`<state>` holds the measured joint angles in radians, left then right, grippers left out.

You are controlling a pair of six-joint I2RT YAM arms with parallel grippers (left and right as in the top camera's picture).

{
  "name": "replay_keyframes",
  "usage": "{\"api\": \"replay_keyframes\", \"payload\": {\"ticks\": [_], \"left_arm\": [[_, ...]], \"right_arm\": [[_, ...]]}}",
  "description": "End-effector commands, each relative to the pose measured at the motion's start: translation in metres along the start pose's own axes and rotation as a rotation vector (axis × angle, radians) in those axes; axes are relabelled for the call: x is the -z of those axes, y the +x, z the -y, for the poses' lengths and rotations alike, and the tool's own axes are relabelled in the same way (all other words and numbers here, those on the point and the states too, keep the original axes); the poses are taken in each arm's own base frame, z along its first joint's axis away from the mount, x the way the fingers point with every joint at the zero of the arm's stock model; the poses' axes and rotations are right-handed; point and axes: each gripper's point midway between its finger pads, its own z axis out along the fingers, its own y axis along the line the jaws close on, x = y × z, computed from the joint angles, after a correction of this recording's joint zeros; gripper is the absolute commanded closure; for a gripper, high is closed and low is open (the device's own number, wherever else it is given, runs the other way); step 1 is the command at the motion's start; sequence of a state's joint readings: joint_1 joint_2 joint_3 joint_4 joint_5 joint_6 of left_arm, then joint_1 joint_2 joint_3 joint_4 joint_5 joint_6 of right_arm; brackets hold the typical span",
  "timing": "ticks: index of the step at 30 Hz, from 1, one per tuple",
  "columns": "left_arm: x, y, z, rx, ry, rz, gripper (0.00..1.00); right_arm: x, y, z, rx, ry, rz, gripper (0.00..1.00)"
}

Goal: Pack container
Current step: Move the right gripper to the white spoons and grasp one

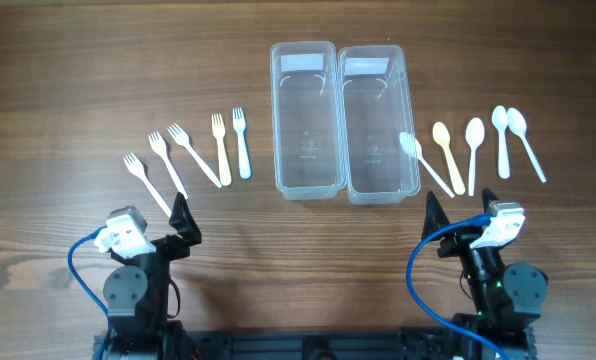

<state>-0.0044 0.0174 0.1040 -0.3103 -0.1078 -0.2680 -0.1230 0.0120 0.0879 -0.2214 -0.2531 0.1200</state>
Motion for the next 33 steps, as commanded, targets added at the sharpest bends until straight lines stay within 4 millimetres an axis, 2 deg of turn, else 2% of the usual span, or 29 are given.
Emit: {"api": "replay_keyframes", "payload": {"ticks": [1,10,15,18,20,22,24,26,28,29,32,33], "left_arm": [[0.0,-0.001,-0.003,0.004,-0.013,0.012,0.0],[0.0,0.001,0.0,0.004,0.006,0.003,0.0],[-0.002,0.007,0.001,0.002,0.011,-0.024,0.0],[0.0,-0.008,0.001,0.002,-0.008,-0.007,0.0],[0.001,-0.021,0.006,0.001,-0.013,-0.02,0.0],[-0.003,-0.039,0.012,-0.004,-0.026,-0.059,0.0],[-0.015,-0.065,0.022,-0.021,-0.047,-0.112,0.0],[-0.037,-0.084,0.031,-0.052,-0.087,-0.234,0.0],[-0.057,-0.091,0.034,-0.061,-0.125,-0.339,0.0],[-0.073,-0.095,0.037,-0.069,-0.151,-0.418,0.0],[-0.1,-0.097,0.04,-0.079,-0.182,-0.511,0.0],[-0.108,-0.097,0.041,-0.08,-0.188,-0.531,0.0]], "right_arm": [[0.0,-0.003,0.001,-0.011,0.006,0.01,0.0],[0.0,-0.003,0.0,-0.012,0.004,0.011,0.0],[0.002,-0.001,-0.023,-0.131,-0.13,-0.011,0.0],[0.003,-0.008,-0.024,-0.19,-0.129,-0.008,0.0],[0.004,-0.022,-0.019,-0.189,-0.086,-0.008,0.01],[0.004,-0.044,-0.009,-0.11,-0.011,-0.026,0.0],[-0.003,-0.061,-0.002,-0.065,0.042,-0.094,0.0],[-0.023,-0.075,0.006,-0.069,0.076,-0.233,0.0],[-0.043,-0.083,0.015,-0.105,0.107,-0.357,0.0],[-0.059,-0.09,0.027,-0.126,0.14,-0.454,0.0],[-0.087,-0.108,0.055,-0.07,0.171,-0.612,0.0],[-0.097,-0.114,0.064,-0.104,0.182,-0.673,0.0]]}}
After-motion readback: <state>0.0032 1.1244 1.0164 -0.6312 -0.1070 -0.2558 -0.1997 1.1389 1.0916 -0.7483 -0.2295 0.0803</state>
